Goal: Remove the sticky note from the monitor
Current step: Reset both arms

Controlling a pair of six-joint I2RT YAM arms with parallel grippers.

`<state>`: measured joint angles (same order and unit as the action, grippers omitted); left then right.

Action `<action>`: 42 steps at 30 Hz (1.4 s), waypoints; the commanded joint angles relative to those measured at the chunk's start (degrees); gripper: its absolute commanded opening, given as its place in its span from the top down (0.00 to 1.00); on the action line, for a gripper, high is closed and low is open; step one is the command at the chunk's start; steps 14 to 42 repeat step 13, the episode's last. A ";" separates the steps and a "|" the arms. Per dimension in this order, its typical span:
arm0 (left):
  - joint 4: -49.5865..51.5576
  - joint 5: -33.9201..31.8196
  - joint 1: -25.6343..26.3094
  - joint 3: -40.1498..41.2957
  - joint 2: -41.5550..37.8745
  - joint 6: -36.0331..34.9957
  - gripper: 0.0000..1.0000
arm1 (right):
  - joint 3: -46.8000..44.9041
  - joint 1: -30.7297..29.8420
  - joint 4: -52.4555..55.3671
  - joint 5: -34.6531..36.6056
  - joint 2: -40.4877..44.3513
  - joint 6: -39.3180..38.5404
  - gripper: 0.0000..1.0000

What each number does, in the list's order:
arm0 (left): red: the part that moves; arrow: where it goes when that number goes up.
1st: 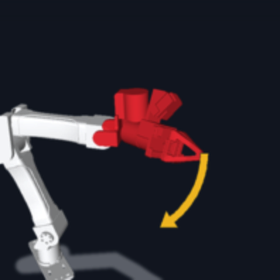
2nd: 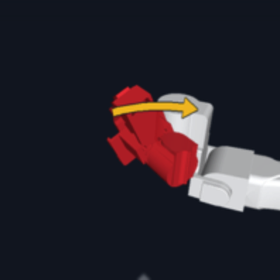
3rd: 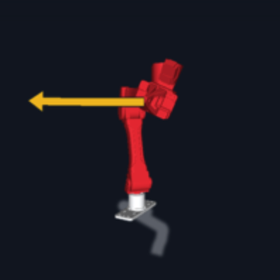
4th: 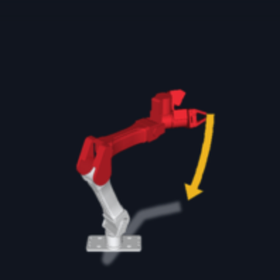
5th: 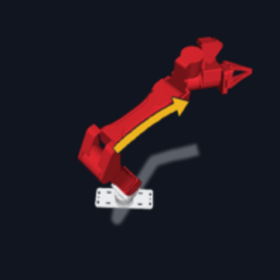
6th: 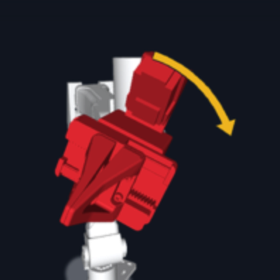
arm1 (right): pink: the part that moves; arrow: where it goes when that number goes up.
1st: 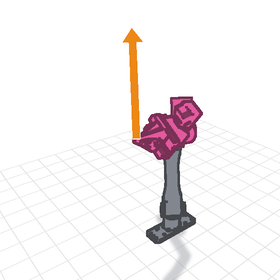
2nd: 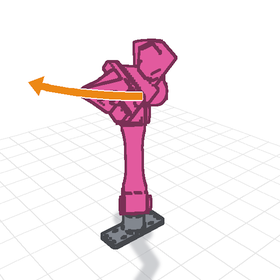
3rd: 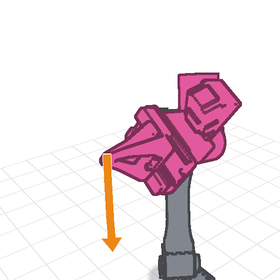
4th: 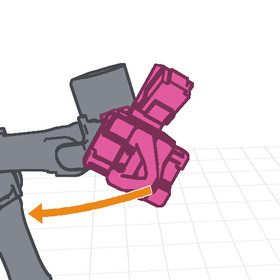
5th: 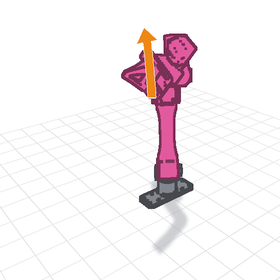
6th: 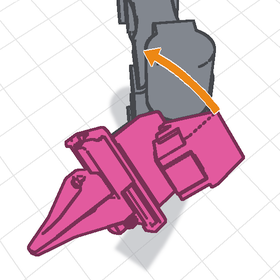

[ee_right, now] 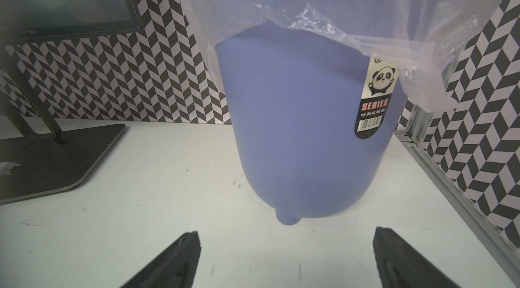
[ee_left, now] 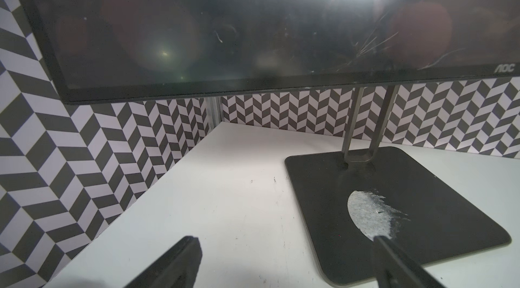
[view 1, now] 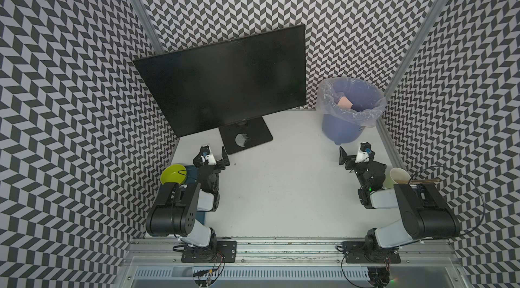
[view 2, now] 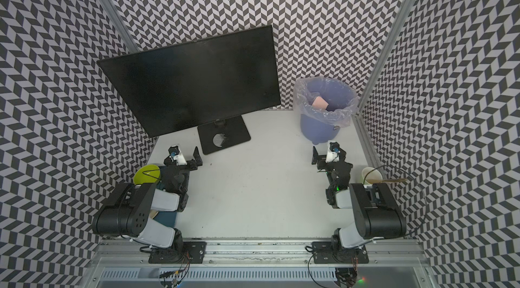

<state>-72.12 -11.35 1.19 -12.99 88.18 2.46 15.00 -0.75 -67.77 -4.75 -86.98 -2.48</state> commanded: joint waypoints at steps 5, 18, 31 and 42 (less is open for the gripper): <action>0.44 -1.75 0.92 -1.15 0.50 -0.47 0.00 | 0.29 -0.21 -1.58 -0.39 -0.38 -0.42 0.01; 0.75 -1.05 0.57 -1.20 0.37 -0.27 0.00 | 0.32 -0.21 -1.49 -0.43 -0.39 -0.33 0.01; 0.75 -1.05 0.57 -1.20 0.37 -0.27 0.00 | 0.32 -0.21 -1.49 -0.43 -0.39 -0.33 0.01; 0.75 -1.05 0.57 -1.20 0.37 -0.27 0.00 | 0.32 -0.21 -1.49 -0.43 -0.39 -0.33 0.01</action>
